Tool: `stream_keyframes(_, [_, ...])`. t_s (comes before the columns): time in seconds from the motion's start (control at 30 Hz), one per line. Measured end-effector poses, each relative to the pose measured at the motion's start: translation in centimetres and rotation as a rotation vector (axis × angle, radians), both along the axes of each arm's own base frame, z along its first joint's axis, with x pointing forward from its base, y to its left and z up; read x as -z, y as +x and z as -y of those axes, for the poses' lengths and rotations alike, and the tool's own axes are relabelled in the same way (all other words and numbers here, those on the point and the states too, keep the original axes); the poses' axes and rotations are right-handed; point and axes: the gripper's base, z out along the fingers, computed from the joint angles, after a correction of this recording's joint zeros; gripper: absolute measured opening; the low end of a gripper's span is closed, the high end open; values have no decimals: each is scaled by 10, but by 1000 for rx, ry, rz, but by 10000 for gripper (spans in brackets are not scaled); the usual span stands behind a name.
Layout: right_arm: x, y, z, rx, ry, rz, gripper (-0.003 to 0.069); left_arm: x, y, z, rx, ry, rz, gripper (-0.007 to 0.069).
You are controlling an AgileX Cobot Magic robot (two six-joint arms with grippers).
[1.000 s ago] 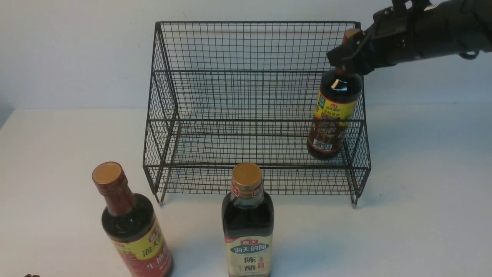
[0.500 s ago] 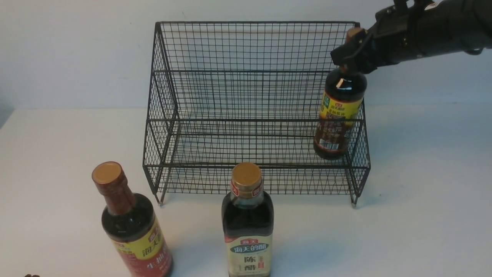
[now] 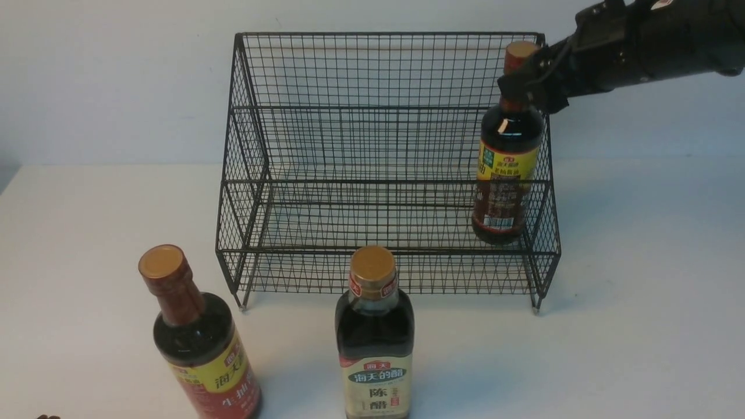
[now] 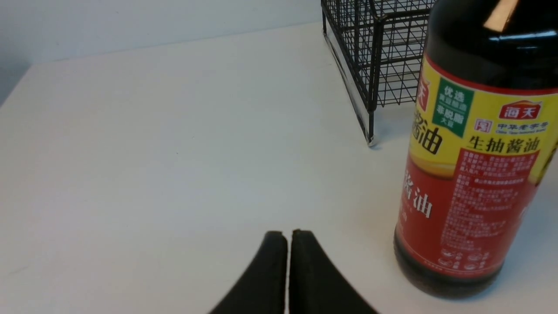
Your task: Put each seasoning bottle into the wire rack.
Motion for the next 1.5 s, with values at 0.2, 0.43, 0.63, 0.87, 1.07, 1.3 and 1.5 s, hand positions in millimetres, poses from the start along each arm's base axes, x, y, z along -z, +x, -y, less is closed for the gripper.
stream_keyframes(0.2, [-34,-22,5,-1,16,88,563,0,0,0,0,0,0,-5])
stream_keyframes(0.43, [-89,-84,17,-30,-8,178,563,0,0,0,0,0,0,-5])
stream_keyframes(0.63, [-128,-159,35,-10,-28,203,511,0,0,0,0,0,0,-5])
stream_keyframes(0.87, [-145,-255,67,159,6,99,308,0,0,0,0,0,0,-5])
stream_keyframes(1.07, [-150,-319,91,319,77,148,55,0,0,0,0,0,0,-5])
stream_keyframes(1.3, [-102,-354,100,346,91,119,-13,0,0,0,0,0,0,-5])
stream_keyframes(1.5, [-31,-350,99,356,142,223,-13,0,0,0,0,0,0,-5])
